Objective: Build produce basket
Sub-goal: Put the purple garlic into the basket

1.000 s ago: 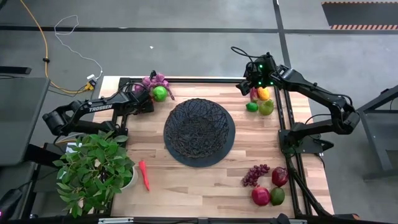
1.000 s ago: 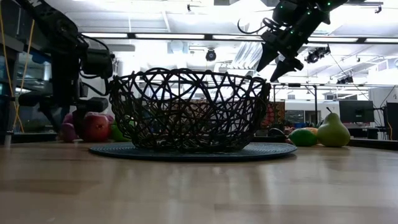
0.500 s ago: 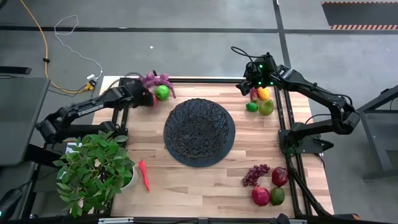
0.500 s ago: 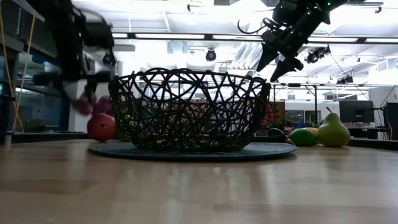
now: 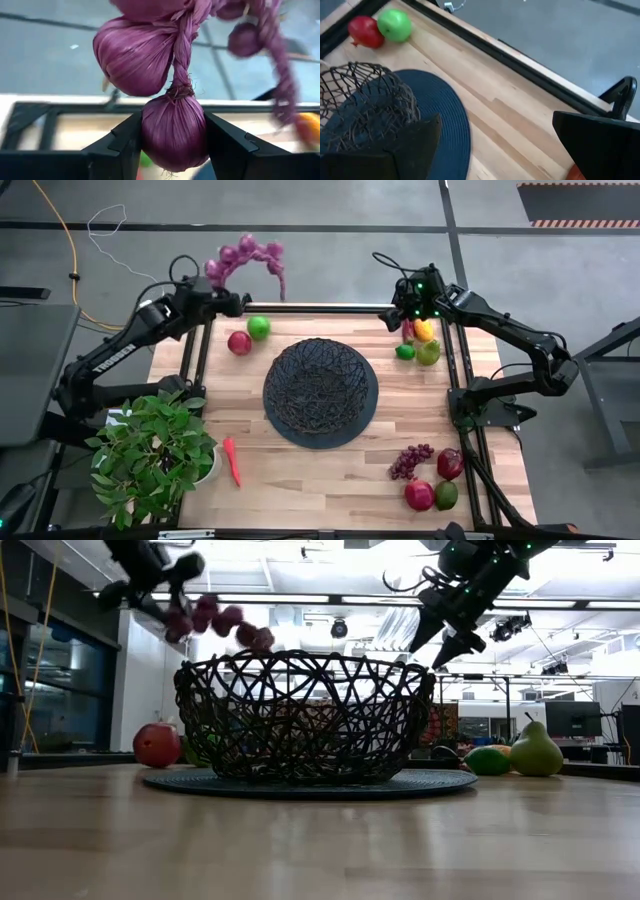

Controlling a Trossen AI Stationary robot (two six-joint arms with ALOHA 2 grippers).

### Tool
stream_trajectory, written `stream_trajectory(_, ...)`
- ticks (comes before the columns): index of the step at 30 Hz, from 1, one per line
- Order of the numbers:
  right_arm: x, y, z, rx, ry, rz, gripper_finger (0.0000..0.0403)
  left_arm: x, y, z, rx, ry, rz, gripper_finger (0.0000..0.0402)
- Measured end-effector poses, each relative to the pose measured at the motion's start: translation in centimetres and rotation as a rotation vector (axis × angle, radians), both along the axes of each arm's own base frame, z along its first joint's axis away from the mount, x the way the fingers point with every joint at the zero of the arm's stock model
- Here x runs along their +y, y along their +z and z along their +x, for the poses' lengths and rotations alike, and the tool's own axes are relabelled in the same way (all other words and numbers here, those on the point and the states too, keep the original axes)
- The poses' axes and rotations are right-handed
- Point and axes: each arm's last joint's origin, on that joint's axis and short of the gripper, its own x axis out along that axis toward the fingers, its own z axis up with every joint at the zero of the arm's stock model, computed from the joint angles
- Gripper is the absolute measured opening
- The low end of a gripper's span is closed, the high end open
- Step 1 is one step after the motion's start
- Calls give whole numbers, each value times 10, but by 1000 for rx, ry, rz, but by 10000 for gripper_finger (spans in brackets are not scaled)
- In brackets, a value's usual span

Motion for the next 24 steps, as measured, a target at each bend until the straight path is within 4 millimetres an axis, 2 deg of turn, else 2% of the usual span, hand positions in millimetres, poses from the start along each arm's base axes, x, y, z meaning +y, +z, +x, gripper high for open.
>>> stream_trajectory(6, 1, 13, -1, -89, 18, -63, 365, -8, 19, 20, -64, -154, 29, 174)
stream_trajectory(12, 14, 33, -15, -153, 12, -131, 365, -22, 16, 63, -107, -336, 29, 174)
stream_trajectory(19, 27, 50, -29, -213, -8, -177, 365, -42, -5, 119, -100, -547, -25, 174)
stream_trajectory(24, 29, 49, -32, -193, -47, -176, 365, -62, -29, 149, -65, -640, -138, 174)
